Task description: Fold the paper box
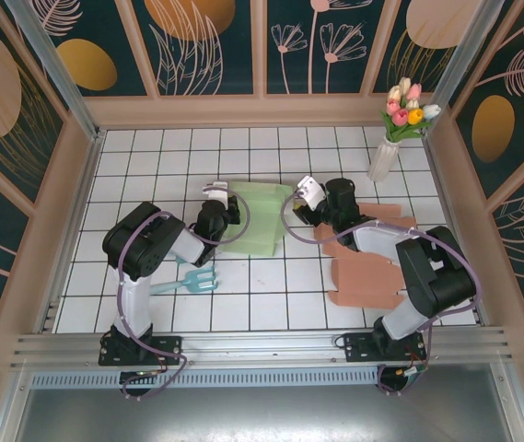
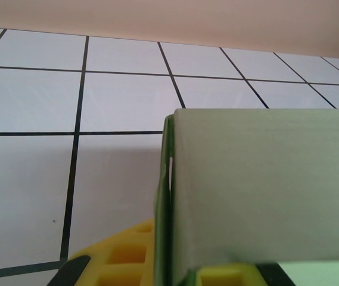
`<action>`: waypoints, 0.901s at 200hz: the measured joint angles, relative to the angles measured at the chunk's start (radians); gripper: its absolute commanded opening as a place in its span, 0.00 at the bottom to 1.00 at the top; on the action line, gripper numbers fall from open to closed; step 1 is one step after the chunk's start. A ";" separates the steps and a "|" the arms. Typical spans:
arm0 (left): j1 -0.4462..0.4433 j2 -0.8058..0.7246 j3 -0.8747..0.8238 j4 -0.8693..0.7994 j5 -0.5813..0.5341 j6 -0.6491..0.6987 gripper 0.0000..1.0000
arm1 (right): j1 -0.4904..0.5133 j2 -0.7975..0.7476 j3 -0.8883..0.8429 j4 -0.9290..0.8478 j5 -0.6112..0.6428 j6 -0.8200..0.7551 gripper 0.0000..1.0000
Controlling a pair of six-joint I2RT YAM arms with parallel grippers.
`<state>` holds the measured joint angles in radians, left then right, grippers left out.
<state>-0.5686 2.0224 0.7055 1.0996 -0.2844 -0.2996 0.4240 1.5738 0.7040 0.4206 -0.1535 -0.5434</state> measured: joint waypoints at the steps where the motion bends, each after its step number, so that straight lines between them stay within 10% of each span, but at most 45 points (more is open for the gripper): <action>1: 0.000 0.000 0.000 0.000 0.000 0.000 0.00 | 0.000 0.000 0.000 0.000 -0.001 0.000 0.58; 180: 0.000 0.000 0.000 0.000 0.008 0.004 0.00 | 0.051 0.084 0.077 0.020 -0.109 -0.027 0.51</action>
<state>-0.5686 2.0224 0.7055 1.1000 -0.2760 -0.2955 0.4755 1.6573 0.7811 0.4404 -0.2626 -0.5709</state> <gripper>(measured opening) 0.104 0.515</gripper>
